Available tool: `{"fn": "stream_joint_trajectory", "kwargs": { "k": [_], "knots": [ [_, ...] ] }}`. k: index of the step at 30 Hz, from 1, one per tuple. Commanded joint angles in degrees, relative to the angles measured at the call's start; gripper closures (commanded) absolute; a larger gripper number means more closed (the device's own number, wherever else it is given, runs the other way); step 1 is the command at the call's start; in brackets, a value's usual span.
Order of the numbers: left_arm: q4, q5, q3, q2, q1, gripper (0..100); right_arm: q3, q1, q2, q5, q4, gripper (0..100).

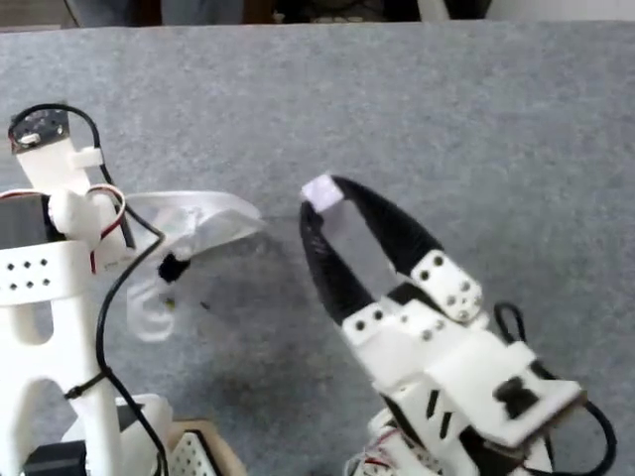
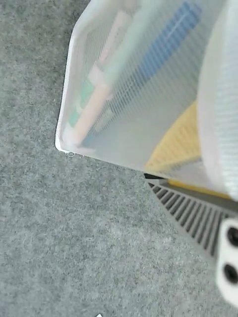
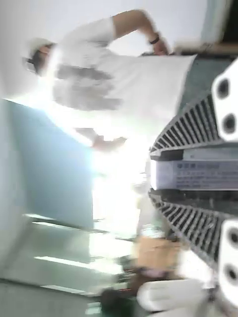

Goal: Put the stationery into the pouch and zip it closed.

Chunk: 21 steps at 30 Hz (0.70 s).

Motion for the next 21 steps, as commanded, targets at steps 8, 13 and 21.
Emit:
{"fn": "stream_joint_trajectory", "kwargs": {
  "k": [8, 13, 21],
  "knots": [
    [0.6, -0.6, 3.5, 6.2, 1.5, 97, -2.3, -8.1, 9.3, -21.3, -5.5, 98.6],
    [0.6, -0.6, 3.5, 6.6, 1.5, 97, -2.2, -13.7, 13.5, -22.9, -5.5, 98.6],
    [0.6, -0.6, 3.6, 6.7, 1.4, 97, -11.9, -14.2, 27.6, -22.9, -5.8, 98.6]
  ]
}}
